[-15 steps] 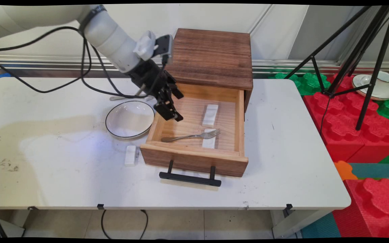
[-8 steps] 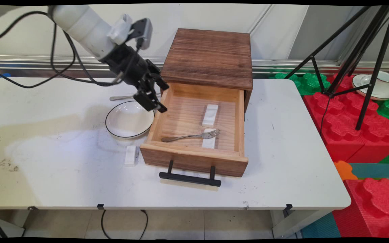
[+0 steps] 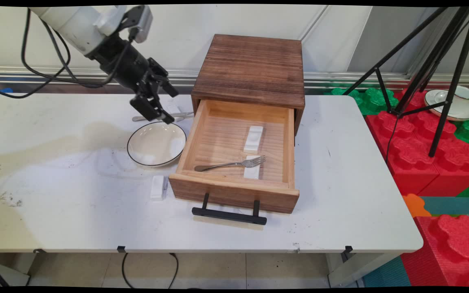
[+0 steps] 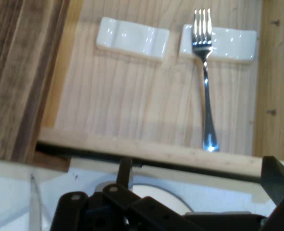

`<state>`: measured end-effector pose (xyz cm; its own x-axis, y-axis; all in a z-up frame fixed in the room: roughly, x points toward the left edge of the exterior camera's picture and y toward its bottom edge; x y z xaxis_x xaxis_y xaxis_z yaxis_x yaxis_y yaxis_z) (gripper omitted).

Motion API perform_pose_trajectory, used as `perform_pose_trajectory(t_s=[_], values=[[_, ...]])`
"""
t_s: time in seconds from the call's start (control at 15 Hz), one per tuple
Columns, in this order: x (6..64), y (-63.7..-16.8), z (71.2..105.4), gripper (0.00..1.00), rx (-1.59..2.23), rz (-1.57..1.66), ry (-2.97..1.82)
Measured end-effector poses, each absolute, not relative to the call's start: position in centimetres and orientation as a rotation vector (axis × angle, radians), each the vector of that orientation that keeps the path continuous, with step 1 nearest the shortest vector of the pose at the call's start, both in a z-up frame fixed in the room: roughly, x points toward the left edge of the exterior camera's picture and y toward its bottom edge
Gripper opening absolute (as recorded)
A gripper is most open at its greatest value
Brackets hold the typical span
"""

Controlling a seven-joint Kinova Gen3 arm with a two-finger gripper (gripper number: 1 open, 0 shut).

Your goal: Pick up the knife from the left of the white plate

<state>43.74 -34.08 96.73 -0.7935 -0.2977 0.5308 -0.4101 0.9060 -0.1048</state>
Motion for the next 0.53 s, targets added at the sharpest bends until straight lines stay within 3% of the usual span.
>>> perform_pose_trajectory(t_s=[0.53], values=[[47.4,-34.8,96.9,1.00,0.538,0.338,-2.605]])
